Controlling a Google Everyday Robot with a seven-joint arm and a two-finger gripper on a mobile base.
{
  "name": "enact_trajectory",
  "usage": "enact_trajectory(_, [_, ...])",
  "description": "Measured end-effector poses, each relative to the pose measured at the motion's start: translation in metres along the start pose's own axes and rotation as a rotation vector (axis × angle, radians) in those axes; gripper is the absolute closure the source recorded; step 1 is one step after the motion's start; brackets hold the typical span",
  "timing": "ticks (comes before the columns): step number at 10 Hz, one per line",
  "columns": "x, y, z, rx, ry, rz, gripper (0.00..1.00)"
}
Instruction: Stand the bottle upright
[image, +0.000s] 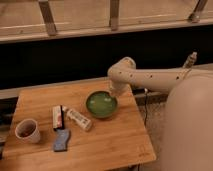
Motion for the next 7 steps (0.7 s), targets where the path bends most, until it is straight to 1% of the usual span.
enact_trajectory(1, [0.0, 0.01, -0.002, -0.011, -0.008, -0.036, 0.24])
enact_trajectory(2, [0.001, 0.03, -0.004, -0.026, -0.016, -0.085, 0.2])
enact_trajectory(3, [0.001, 0.047, -0.003, -0.035, -0.021, -0.127, 0.2])
enact_trajectory(4, [0.003, 0.079, -0.005, -0.053, -0.028, -0.195, 0.2])
enact_trajectory(5, [0.005, 0.105, -0.006, -0.066, -0.035, -0.254, 0.2])
enact_trajectory(7, [0.021, 0.164, -0.009, -0.105, -0.028, -0.401, 0.2])
